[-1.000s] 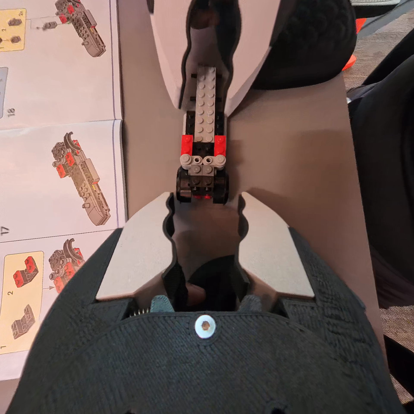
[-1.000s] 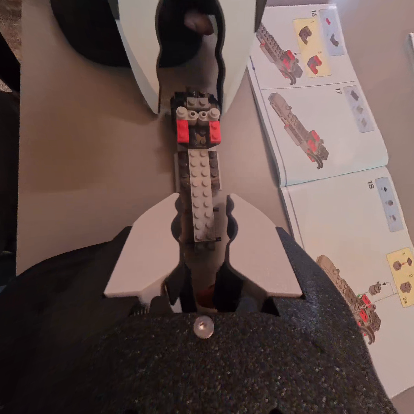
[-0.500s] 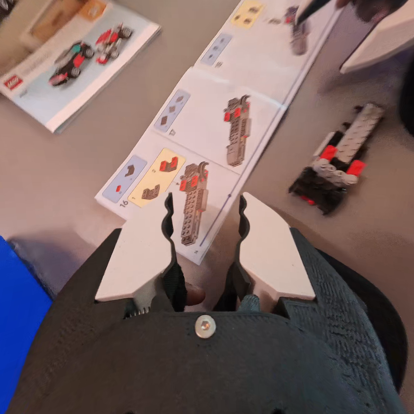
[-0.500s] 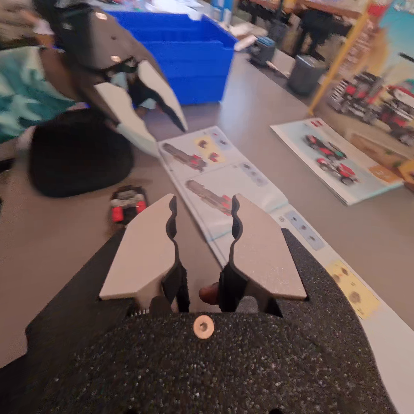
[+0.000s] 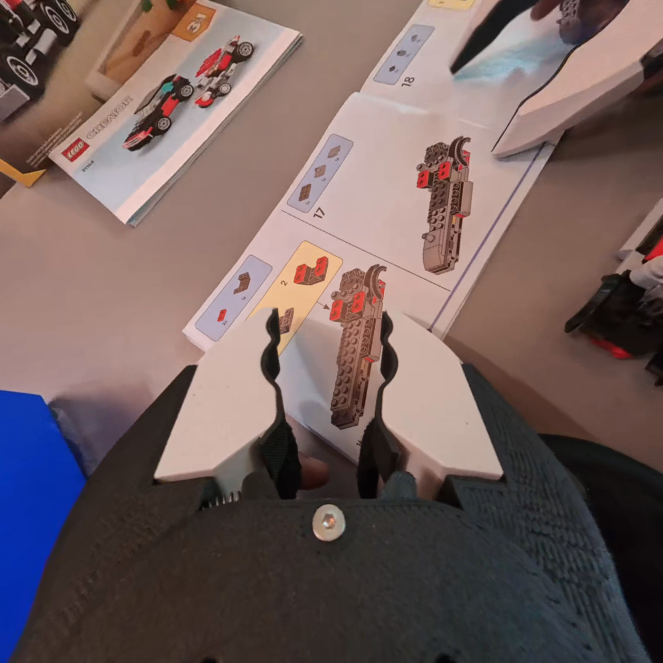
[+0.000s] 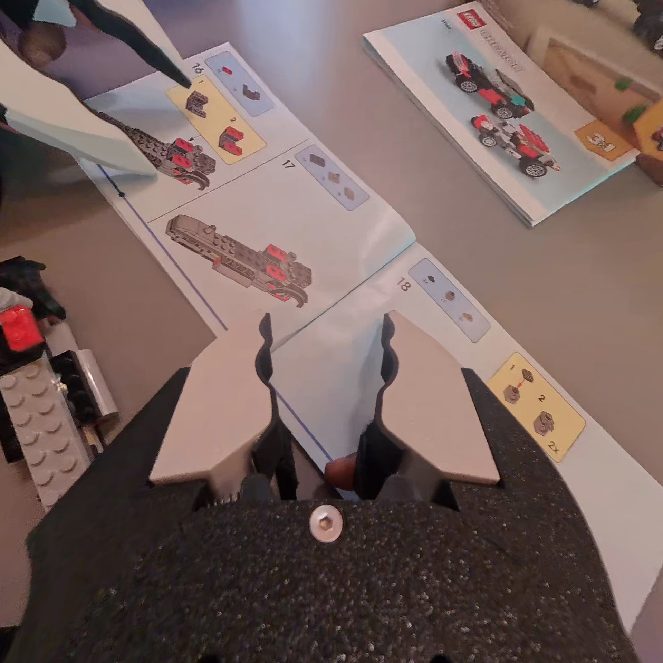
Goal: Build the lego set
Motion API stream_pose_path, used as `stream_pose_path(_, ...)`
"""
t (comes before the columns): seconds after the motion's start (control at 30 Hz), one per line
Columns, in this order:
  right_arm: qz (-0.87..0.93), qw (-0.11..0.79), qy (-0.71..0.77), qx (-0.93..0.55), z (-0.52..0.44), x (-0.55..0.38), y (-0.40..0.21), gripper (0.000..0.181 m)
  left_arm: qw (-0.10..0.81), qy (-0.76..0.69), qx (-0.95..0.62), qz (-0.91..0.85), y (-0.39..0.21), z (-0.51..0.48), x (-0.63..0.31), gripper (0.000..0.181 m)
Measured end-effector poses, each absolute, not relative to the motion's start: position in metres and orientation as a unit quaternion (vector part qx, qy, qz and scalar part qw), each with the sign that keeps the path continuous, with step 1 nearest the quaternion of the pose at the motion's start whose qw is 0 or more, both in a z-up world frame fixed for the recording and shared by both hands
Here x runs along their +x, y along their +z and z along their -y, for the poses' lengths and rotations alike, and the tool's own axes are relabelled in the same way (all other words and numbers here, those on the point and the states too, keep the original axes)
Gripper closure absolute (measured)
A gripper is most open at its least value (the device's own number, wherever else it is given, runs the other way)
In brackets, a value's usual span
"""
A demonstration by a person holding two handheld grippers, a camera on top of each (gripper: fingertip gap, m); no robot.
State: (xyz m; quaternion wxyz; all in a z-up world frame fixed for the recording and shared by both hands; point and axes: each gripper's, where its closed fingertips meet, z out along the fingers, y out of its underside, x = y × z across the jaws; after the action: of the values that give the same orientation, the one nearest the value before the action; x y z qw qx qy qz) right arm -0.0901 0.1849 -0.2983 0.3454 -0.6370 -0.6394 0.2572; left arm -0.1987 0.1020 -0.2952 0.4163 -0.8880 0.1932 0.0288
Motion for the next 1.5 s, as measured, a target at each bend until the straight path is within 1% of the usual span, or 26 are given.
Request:
stream_pose_path(0.1,0.635,0.319,0.278,-0.646,-0.178,-0.09,-0.3,0.133,0.416,0.015,-0.891,-0.183,-0.296,-0.102,-0.199,0.127)
stream_pose_path(0.13,0.634,0.311,0.285,-0.649,-0.177,-0.089,-0.301,0.133,0.418,0.013,-0.891,-0.178,-0.295,-0.102,-0.2,0.127)
stream_pose_path(0.23,0.641,0.301,0.295,-0.642,-0.173,-0.088,-0.301,0.125,0.436,0.02,-0.885,-0.164,-0.289,-0.104,-0.204,0.127)
stream_pose_path(0.4,0.645,0.303,0.292,-0.639,-0.172,-0.088,-0.301,0.125,0.423,0.013,-0.888,-0.178,-0.294,-0.103,-0.2,0.126)
stream_pose_path(0.5,0.647,0.304,0.291,-0.636,-0.171,-0.087,-0.301,0.125,0.447,0.007,-0.873,-0.194,-0.288,-0.104,-0.194,0.12)
stream_pose_path(0.57,0.656,0.319,0.286,-0.622,-0.17,-0.087,-0.299,0.123,0.47,-0.017,-0.86,-0.2,-0.28,-0.103,-0.187,0.119)
stream_pose_path(0.6,0.663,0.34,0.28,-0.605,-0.171,-0.088,-0.295,0.122,0.475,-0.027,-0.856,-0.202,-0.278,-0.103,-0.185,0.119)
stream_pose_path(0.67,0.679,0.379,0.263,-0.571,-0.169,-0.091,-0.288,0.122,0.475,-0.038,-0.855,-0.205,-0.278,-0.102,-0.182,0.118)
stream_pose_path(0.73,0.692,0.394,0.256,-0.547,-0.164,-0.094,-0.284,0.119,0.469,-0.039,-0.856,-0.216,-0.28,-0.101,-0.18,0.118)
stream_pose_path(0.9,0.691,0.381,0.274,-0.55,-0.16,-0.094,-0.286,0.12,0.461,-0.035,-0.859,-0.222,-0.283,-0.101,-0.179,0.118)
stream_pose_path(1.2,0.672,0.39,0.289,-0.559,-0.165,-0.093,-0.279,0.125,0.453,-0.024,-0.863,-0.222,-0.286,-0.101,-0.18,0.118)
stream_pose_path(1.5,0.674,0.382,0.297,-0.558,-0.162,-0.092,-0.279,0.133,0.452,-0.019,-0.863,-0.225,-0.286,-0.101,-0.18,0.118)
